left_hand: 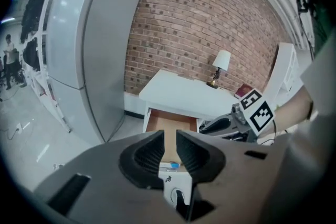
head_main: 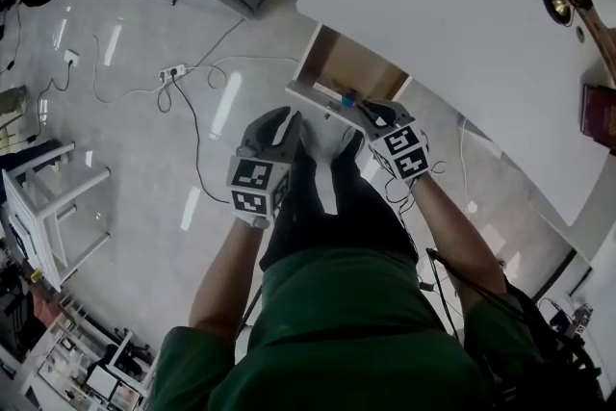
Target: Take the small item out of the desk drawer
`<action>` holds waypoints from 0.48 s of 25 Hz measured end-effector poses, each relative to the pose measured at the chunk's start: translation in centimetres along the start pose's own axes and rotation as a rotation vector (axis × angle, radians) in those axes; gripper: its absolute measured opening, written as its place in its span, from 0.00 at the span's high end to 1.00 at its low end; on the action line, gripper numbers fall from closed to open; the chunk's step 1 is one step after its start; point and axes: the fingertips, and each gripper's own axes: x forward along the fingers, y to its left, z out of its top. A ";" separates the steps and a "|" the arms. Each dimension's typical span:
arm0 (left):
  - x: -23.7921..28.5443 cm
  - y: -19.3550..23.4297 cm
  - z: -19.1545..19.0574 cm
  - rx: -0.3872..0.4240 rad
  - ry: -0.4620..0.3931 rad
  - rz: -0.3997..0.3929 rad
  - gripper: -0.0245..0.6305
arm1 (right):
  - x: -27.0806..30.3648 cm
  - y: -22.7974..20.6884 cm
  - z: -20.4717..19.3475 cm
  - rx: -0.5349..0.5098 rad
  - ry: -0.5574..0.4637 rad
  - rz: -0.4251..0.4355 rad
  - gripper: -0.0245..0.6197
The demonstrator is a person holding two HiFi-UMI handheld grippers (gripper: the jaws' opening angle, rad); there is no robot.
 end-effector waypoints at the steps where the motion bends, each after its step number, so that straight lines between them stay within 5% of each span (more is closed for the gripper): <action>1: 0.4 0.3 -0.8 -0.001 0.012 -0.007 0.86 | 0.6 0.0 -0.5 -0.001 0.016 -0.001 0.88; 12: 4.6 3.1 -5.7 0.011 0.111 -0.087 0.86 | 7.8 -0.7 -4.5 -0.029 0.165 -0.004 0.85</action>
